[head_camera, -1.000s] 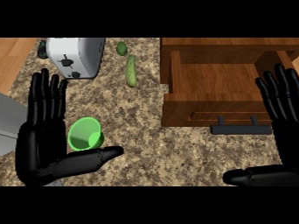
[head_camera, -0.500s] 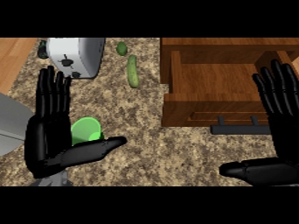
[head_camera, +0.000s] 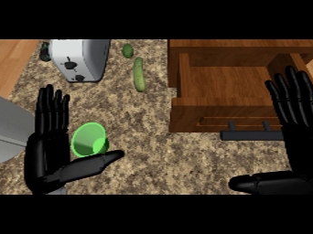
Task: Pick up the cup, place it into the drawer and close the drawer
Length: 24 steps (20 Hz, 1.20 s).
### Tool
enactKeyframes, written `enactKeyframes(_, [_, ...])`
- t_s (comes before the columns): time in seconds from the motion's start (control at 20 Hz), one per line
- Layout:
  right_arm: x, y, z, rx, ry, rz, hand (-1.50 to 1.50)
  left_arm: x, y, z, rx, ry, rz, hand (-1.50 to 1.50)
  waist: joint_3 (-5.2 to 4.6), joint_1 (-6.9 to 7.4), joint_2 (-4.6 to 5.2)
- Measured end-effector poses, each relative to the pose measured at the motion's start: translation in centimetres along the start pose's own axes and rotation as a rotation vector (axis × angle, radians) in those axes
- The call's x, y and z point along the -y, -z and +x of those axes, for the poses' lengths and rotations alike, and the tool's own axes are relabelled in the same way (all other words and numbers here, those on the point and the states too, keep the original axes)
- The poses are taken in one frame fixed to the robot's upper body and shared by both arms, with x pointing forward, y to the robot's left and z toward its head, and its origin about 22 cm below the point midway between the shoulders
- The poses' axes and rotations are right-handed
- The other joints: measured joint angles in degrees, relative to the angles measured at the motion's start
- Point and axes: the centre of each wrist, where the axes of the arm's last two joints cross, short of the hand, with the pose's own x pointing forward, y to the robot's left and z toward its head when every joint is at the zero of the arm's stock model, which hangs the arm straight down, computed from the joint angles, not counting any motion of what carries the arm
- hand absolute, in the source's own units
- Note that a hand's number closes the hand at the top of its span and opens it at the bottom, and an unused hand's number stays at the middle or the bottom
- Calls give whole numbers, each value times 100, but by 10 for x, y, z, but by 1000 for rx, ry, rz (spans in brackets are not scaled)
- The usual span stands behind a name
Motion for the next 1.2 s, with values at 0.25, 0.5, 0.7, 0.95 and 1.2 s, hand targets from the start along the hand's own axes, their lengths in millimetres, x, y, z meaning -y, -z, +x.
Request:
enactKeyframes(0.25, [5,3,1,7,-3,2,-150,-5,-9,-13,-51,19,30,-150,0,1,1])
enactKeyframes(0.5, [9,2,0,1,-6,6,-150,-17,-14,-36,-84,48,72,-150,0,-2,2])
enactKeyframes(0.7, [10,7,4,-2,0,13,-150,-31,-21,-53,-101,60,88,-150,-2,1,1])
enactKeyframes(0.95, [13,8,5,-7,2,17,-150,-44,-25,-77,-123,72,96,-150,-1,-3,3])
enactKeyframes(1.2, [15,8,7,-3,1,14,-150,-57,-39,-100,-148,79,100,-150,-1,-2,2])
